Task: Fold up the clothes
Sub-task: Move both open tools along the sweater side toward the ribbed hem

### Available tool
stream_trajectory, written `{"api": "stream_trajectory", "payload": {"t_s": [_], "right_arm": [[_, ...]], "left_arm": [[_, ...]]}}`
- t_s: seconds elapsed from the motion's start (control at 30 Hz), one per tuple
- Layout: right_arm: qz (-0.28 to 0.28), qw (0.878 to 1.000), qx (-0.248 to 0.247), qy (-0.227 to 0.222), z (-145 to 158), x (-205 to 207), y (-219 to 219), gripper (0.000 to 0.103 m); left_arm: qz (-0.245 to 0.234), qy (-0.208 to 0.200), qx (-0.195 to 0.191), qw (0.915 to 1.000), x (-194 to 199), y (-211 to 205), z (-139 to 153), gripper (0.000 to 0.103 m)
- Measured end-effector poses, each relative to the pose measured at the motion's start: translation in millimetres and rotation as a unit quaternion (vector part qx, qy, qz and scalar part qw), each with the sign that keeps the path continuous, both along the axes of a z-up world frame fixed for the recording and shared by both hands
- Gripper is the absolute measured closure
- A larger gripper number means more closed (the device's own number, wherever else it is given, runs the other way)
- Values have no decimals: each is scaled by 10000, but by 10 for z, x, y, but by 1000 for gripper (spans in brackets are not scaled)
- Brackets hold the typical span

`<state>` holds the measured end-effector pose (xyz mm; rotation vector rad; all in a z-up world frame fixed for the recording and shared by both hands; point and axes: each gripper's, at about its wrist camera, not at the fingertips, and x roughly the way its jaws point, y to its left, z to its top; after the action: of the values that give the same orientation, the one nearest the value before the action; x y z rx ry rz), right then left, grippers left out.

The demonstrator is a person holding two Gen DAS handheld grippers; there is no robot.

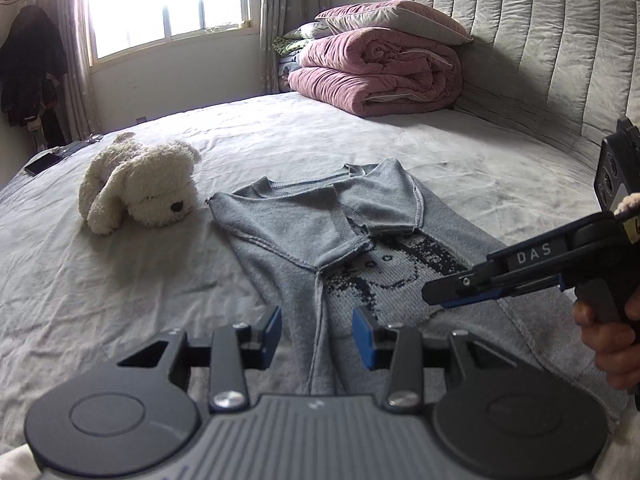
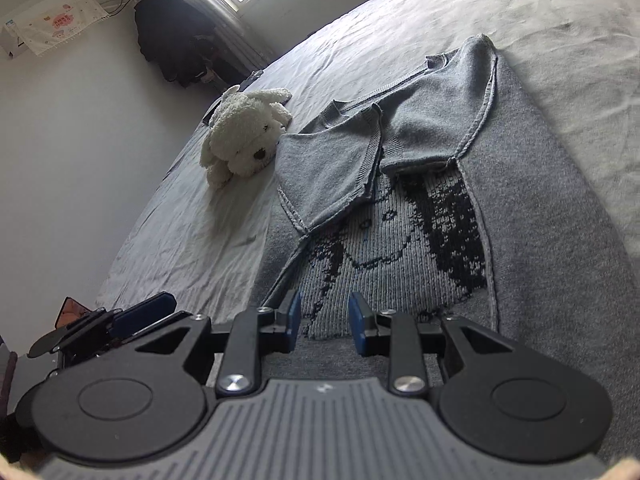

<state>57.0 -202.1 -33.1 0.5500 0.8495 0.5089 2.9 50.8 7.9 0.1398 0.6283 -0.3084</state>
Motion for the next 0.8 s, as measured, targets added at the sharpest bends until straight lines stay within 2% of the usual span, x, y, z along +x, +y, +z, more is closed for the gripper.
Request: {"api": "stream_trajectory", "payload": {"t_s": [0.2, 0.3, 0.53, 0.7, 0.8], "right_arm": [[271, 9991, 254, 209, 10, -333, -8, 70], [531, 9980, 187, 271, -12, -490, 52, 70], [1198, 9908, 346, 536, -170, -770, 185, 70], [1540, 9848, 265, 761, -288, -840, 318, 73], [1631, 9830, 242, 806, -307, -850, 349, 73]], "left_arm": [[227, 600, -273, 9976, -196, 191, -145, 63], [309, 918, -610, 9934, -255, 359, -289, 63], [432, 1568, -1575, 9740, -429, 726, -578, 63], [299, 1849, -1965, 9625, -564, 796, -676, 63], [141, 1981, -1954, 9604, -610, 746, -678, 62]]}}
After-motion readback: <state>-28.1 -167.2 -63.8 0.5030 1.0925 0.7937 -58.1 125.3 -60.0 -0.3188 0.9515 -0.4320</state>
